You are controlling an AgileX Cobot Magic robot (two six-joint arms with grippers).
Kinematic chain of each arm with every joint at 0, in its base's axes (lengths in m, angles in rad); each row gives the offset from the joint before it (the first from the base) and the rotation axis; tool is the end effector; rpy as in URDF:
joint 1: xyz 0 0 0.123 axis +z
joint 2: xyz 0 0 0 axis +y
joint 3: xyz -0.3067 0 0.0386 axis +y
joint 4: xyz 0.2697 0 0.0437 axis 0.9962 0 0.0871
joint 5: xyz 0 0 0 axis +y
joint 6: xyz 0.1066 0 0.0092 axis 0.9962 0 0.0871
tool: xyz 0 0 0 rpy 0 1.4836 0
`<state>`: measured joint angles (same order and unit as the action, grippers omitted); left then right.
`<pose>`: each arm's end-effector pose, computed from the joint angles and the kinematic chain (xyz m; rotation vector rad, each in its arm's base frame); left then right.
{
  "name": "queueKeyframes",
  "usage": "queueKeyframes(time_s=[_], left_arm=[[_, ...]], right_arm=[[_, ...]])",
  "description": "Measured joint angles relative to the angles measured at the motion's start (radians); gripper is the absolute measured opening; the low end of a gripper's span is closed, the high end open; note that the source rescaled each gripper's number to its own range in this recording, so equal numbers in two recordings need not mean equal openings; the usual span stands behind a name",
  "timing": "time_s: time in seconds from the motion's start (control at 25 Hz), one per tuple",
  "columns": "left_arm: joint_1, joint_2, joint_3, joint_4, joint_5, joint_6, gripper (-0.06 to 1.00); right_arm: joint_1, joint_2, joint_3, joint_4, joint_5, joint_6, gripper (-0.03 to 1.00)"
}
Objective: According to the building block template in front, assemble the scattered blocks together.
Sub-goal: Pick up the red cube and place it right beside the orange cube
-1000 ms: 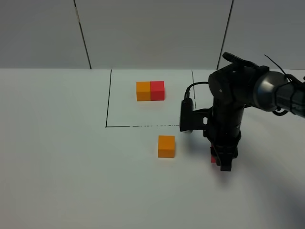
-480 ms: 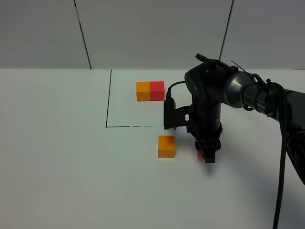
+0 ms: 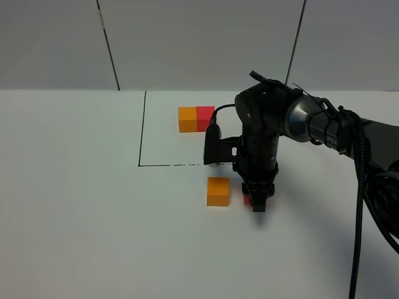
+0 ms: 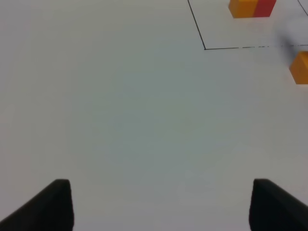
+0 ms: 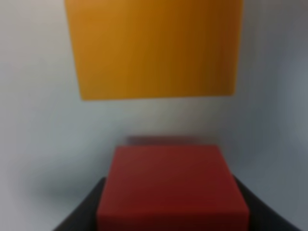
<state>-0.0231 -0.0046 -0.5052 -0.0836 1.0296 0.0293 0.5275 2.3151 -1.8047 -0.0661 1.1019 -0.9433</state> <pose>0.0039 -0.0078 0.2852 0.0552 2.0012 -0.0954 0.4332 0.2451 0.1221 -2.1174 2.2744 -0.1054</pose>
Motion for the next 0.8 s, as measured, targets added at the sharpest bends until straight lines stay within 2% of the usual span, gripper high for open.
queueKeyframes(time_s=[0.4,0.8], left_arm=[[0.000,0.000,0.000,0.000,0.000,0.000,0.64],[0.000,0.000,0.000,0.000,0.000,0.000,0.64]], right_arm=[[0.000,0.000,0.027,0.066,-0.052,0.024,0.00],[0.000,0.000,0.036,0.077,-0.081,0.032,0.00]])
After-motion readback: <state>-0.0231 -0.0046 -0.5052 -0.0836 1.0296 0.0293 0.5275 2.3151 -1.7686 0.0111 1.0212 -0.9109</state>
